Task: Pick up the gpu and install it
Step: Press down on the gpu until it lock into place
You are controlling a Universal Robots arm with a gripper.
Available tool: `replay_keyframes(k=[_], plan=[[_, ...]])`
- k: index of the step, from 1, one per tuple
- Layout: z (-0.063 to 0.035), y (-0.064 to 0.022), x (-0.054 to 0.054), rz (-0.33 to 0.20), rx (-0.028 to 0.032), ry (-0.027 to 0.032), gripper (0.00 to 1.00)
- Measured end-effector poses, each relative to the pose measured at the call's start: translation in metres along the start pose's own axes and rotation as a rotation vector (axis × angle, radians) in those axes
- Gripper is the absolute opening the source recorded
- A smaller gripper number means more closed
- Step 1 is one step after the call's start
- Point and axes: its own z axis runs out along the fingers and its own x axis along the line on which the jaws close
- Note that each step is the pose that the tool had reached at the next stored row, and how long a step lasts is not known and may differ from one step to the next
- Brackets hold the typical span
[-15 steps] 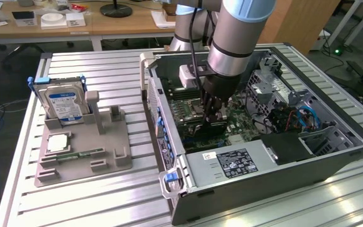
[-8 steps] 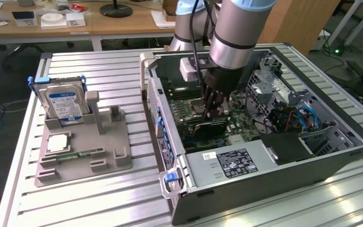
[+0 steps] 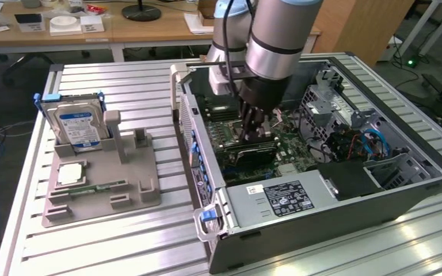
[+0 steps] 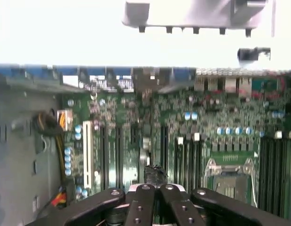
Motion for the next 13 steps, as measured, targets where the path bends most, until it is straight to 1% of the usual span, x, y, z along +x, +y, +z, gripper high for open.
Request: replay_keyframes(k=[3, 4, 6, 7, 10, 11, 13], plan=[[-0.0016, 0.0124, 0.0, 0.0, 0.0, 0.0, 0.11], [-0.0029, 0.0146, 0.0, 0.0, -0.0003, 0.0002, 0.11], [-0.0058, 0.0154, 0.0, 0.0, -0.0039, 0.0001, 0.11], [-0.0073, 0.0154, 0.0, 0.0, -0.0088, 0.0002, 0.11], [-0.0105, 0.0155, 0.0, 0.001, -0.0281, 0.0005, 0.11], [-0.0114, 0.0155, 0.0, 0.002, -0.0335, 0.0006, 0.11], [-0.0117, 0.017, 0.0, 0.002, -0.0371, 0.0006, 0.11]])
